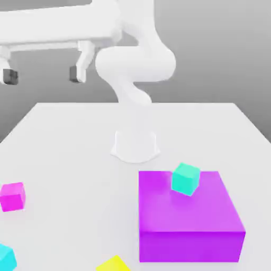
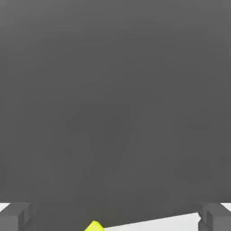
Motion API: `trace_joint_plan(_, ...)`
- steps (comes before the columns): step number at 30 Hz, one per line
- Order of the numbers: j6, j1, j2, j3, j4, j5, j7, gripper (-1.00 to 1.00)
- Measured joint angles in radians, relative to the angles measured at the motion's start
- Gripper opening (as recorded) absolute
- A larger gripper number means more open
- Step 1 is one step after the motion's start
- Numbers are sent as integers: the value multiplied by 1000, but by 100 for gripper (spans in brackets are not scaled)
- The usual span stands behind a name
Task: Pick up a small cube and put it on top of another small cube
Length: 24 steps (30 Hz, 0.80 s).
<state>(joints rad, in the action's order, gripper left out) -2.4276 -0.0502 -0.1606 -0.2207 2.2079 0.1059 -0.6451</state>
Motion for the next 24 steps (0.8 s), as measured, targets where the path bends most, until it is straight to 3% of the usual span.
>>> trace_joint_plan(16,-115,-187,581,-64,-83,120,158,0)
trace_joint_plan(20,-204,-232,725,-26,-113,165,194,0)
trace_joint_plan(21,-225,-241,753,-15,-120,175,201,-100)
trace_joint_plan(24,-224,-241,753,-15,-120,176,202,-100)
